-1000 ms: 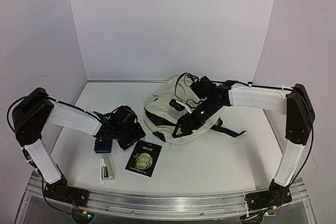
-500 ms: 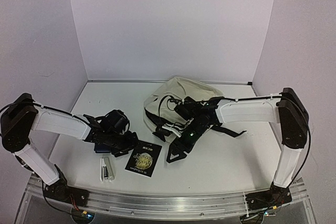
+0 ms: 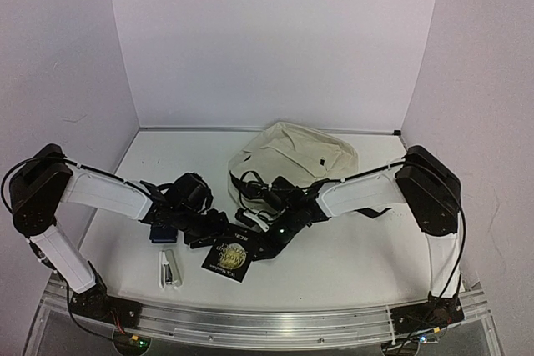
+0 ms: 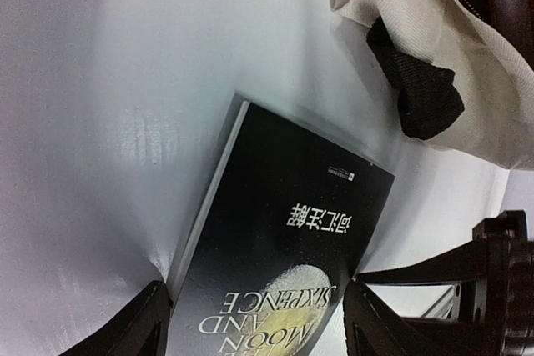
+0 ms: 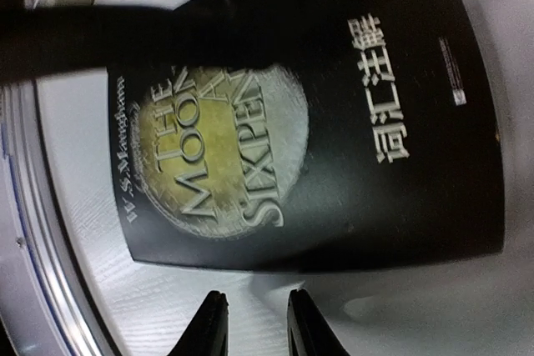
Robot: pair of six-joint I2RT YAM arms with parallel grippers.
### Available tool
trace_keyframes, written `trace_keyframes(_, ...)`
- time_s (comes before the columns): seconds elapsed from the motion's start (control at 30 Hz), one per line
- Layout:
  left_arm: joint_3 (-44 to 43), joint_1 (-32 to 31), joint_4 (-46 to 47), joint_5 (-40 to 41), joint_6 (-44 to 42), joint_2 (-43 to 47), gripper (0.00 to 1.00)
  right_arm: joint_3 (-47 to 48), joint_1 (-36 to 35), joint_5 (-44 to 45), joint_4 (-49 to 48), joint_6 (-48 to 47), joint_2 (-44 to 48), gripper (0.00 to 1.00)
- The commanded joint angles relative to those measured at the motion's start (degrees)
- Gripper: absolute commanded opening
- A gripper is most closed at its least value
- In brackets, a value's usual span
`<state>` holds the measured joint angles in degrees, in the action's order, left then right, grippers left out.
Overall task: Pack the student bag
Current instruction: Pick up the book from the center of the board.
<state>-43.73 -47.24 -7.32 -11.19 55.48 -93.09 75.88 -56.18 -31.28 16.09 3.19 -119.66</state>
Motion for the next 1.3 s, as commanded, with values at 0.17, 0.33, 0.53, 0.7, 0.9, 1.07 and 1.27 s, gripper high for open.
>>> trace_keyframes(0.17,2.3,-1.6,4.3,-6.4,-3.1,-2.1,0.68,-1.2,-0.2,5.3,-5.6,6.1,-5.2,0.21)
trace_keyframes(0.33,0.3,-3.3,5.5,-6.7,-4.0,-3.1,0.62,-0.6,-0.1,5.0,-5.6,6.8,-6.6,0.20)
trace_keyframes(0.53,2.8,-3.2,3.9,-1.4,-2.3,3.1,0.44,-0.9,0.0,5.1,-5.5,6.0,-4.2,0.21)
trace_keyframes(0.7,3.5,-3.2,0.6,1.8,-2.3,8.8,0.30,-0.6,0.5,3.9,-4.4,4.4,-0.5,0.27)
trace_keyframes(0.9,2.2,-3.2,-1.2,2.1,-4.2,11.7,0.21,1.4,4.6,-5.8,-0.7,3.9,5.8,0.56)
trace_keyframes(1.07,0.7,-3.2,-0.7,-1.6,-9.4,13.7,0.21,1.6,9.9,-16.0,2.0,4.3,11.9,0.84)
trace_keyframes(1.27,-1.0,-3.9,0.8,-8.7,-16.1,17.2,0.22,4.9,11.2,-19.6,11.3,-0.8,16.6,0.90)
